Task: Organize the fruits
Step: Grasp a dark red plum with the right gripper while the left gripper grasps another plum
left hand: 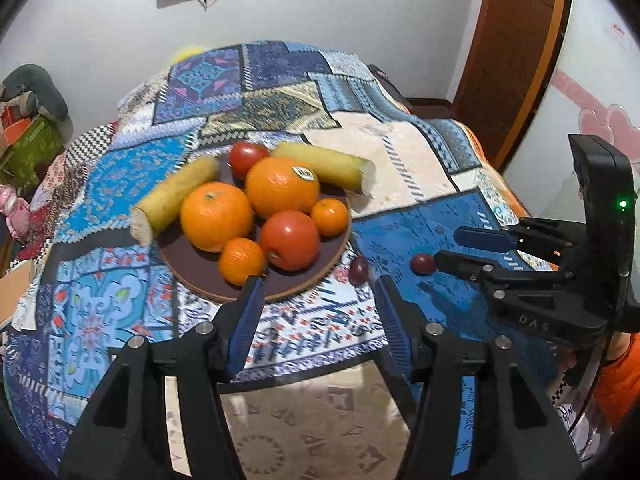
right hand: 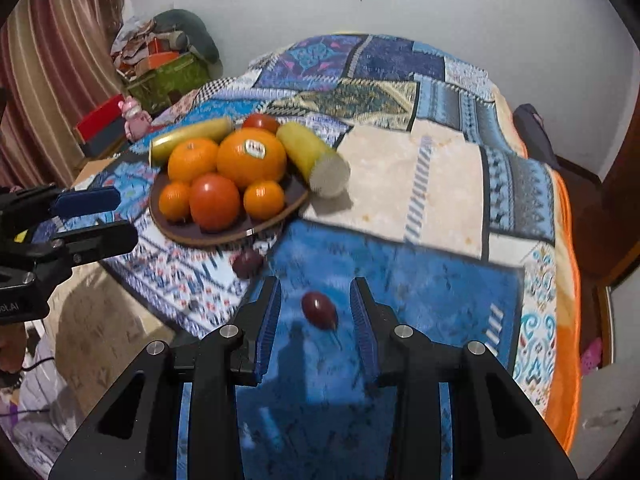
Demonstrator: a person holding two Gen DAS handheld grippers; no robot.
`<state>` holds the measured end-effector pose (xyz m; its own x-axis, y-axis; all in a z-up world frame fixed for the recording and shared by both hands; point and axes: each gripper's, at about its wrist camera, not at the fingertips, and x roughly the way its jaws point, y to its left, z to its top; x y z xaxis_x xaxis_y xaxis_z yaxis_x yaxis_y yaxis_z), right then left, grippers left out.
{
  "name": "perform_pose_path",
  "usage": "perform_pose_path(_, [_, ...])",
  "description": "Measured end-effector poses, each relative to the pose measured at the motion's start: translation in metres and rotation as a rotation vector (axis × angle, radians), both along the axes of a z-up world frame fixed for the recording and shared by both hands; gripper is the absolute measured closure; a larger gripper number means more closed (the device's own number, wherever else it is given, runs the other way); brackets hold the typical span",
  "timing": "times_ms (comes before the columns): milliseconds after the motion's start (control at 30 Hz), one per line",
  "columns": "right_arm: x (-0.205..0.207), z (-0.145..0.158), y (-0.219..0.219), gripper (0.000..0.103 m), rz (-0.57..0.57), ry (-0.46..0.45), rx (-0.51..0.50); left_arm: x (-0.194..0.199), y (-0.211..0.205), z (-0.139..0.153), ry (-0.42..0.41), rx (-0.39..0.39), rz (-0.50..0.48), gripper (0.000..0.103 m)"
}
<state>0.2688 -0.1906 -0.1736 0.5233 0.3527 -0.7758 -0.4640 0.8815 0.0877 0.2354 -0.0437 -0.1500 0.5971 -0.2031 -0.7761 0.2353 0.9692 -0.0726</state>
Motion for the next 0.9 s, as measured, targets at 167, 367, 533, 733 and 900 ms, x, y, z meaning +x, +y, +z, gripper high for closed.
perform_pose_path(167, [0.001,-0.011,-0.002,0.070,0.006,0.029,0.006,0.004,-0.014,-0.017,0.037,-0.002,-0.033,0.046])
perform_pose_path(367, [0.004,-0.022,0.000,0.072,0.011,0.051,0.012,0.011,-0.025,-0.033,0.075,-0.004,-0.055,0.049])
perform_pose_path(533, [0.008,-0.029,0.005,0.079,0.016,0.055,-0.014,0.016,-0.031,-0.040,0.080,0.011,-0.065,0.054])
perform_pose_path(733, [0.009,-0.030,0.002,0.082,0.014,0.052,0.006,0.026,-0.035,-0.047,0.105,0.010,-0.070,0.062])
perform_pose_path(900, [0.009,-0.026,-0.005,0.082,0.002,0.042,0.037,0.036,-0.037,-0.052,0.131,0.002,-0.060,0.068])
